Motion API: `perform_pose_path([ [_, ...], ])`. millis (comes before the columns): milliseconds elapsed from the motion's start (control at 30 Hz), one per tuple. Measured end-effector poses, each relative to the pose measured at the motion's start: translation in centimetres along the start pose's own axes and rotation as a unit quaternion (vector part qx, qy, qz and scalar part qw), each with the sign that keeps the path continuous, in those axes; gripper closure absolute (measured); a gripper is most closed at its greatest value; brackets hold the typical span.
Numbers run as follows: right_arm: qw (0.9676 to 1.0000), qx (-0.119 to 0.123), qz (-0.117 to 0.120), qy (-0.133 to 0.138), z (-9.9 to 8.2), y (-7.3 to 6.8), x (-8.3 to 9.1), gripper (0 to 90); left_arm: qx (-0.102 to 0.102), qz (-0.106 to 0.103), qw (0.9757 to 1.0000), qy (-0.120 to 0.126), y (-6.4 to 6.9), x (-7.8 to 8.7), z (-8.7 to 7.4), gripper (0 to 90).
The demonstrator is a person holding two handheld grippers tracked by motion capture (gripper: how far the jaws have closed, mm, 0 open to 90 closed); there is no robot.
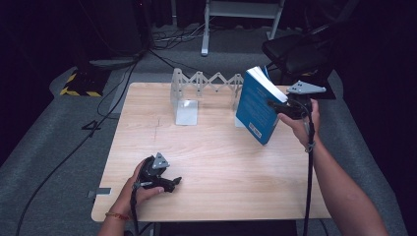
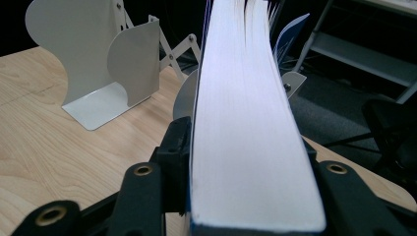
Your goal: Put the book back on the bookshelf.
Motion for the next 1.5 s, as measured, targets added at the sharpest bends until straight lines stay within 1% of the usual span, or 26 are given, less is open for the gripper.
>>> perform_pose_path([
  [100,0.9999,-0.002,0.000,-0.012,0.7,0.2,0.1,53.3,0.000,0.000,1.0000,0.000,0.0,0.0,0.0,11.1],
  [167,0.9990,0.001,0.007,-0.043,2.0,0.5,-0.1,48.9,0.000,0.000,1.0000,0.000,0.0,0.0,0.0,11.2],
  [200,0.9990,0.001,0.007,-0.043,2.0,0.5,-0.1,48.9,0.000,0.000,1.0000,0.000,0.0,0.0,0.0,11.2],
  [233,0.9982,0.005,0.010,-0.058,2.9,0.6,-0.3,49.2,0.000,0.000,1.0000,0.000,0.0,0.0,0.0,11.2],
  [300,0.9974,0.008,0.016,-0.069,3.7,0.7,-0.4,50.0,0.000,0.000,1.0000,0.000,0.0,0.0,0.0,11.2],
  [333,0.9974,0.008,0.016,-0.069,3.7,0.7,-0.4,50.0,0.000,0.000,1.0000,0.000,0.0,0.0,0.0,11.2],
  [367,0.9964,0.006,0.022,-0.082,4.2,0.8,-0.6,50.8,0.000,0.000,1.0000,0.000,0.0,0.0,0.0,11.2],
  [400,0.9946,0.006,0.033,-0.098,4.5,0.9,-0.9,51.0,0.000,0.000,1.0000,0.000,0.0,0.0,0.0,11.2],
  [467,0.9896,-0.005,0.050,-0.135,5.0,1.2,-1.6,51.9,0.000,0.000,1.0000,0.000,0.0,0.0,0.0,11.2],
  [533,0.9837,-0.008,0.061,-0.169,5.2,1.4,-2.2,52.9,0.000,0.000,1.0000,0.000,0.0,0.0,0.0,11.2],
  [600,0.9805,-0.011,0.062,-0.186,5.7,1.8,-2.7,57.4,0.000,0.000,1.0000,0.000,0.0,0.0,0.0,11.2],
  [633,0.9790,-0.005,0.067,-0.193,5.8,2.0,-2.8,58.4,0.000,0.000,1.0000,0.000,0.0,0.0,0.0,11.2],
  [667,0.9772,-0.007,0.075,-0.199,5.9,2.2,-2.9,59.3,0.000,0.000,1.0000,0.000,0.0,0.0,0.0,11.2],
  [700,0.9763,-0.013,0.078,-0.201,6.0,2.5,-2.9,60.2,0.001,0.000,1.0000,0.000,0.0,0.0,0.0,11.2],
  [800,0.9771,-0.014,0.084,-0.195,6.1,2.7,-3.0,60.9,0.001,0.000,1.0000,0.000,0.0,0.0,0.0,11.2],
  [900,0.9780,-0.009,0.085,-0.190,6.2,2.7,-3.2,61.2,0.000,0.000,1.0000,0.000,0.0,0.0,0.0,11.2],
  [967,0.9793,-0.011,0.081,-0.185,6.3,2.7,-3.3,61.2,0.001,0.000,1.0000,0.000,0.0,0.0,0.0,11.2],
  [1033,0.9797,-0.011,0.080,-0.183,6.5,2.7,-3.4,61.3,0.003,-0.002,1.0000,0.000,0.0,0.0,0.0,11.2],
  [1067,0.9803,-0.016,0.078,-0.181,6.7,2.7,-3.5,61.3,0.000,0.000,1.0000,0.000,0.0,0.0,0.0,11.2],
  [1233,0.9815,-0.021,0.071,-0.177,7.2,2.8,-3.9,61.3,0.000,0.000,1.0000,0.000,0.0,0.0,0.0,11.2],
  [1300,0.9824,-0.035,0.060,-0.173,7.7,2.9,-4.3,61.3,0.000,0.000,1.0000,0.000,0.0,0.0,0.0,11.2],
  [1333,0.9838,-0.033,0.055,-0.168,7.8,2.9,-4.4,61.3,0.000,0.000,1.0000,0.000,0.0,0.0,0.0,11.2],
  [1400,0.9848,-0.043,0.048,-0.161,8.2,2.9,-4.6,61.3,0.002,-0.004,1.0000,-0.001,0.1,0.0,0.0,11.2],
  [1433,0.9857,-0.045,0.041,-0.157,8.4,2.9,-4.7,61.3,0.001,-0.005,1.0000,-0.001,0.1,0.0,0.0,11.3],
  [1467,0.9857,-0.045,0.041,-0.157,8.4,2.9,-4.7,61.3,0.001,-0.005,1.0000,-0.001,0.1,0.0,0.0,11.3],
  [1500,0.9874,-0.048,0.033,-0.147,8.8,2.9,-4.8,61.3,0.000,-0.006,1.0000,0.000,0.1,0.0,0.0,11.3],
])
Point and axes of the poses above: each handheld gripper's, and its own axes: x roughly backward along the jaws, z roughly out of its top, y roughly to its right, the point moved 2 cm from there along -x, roughly forward along the jaws, and after that the axes turned 7 degrees about z, right-handed, at the moved point
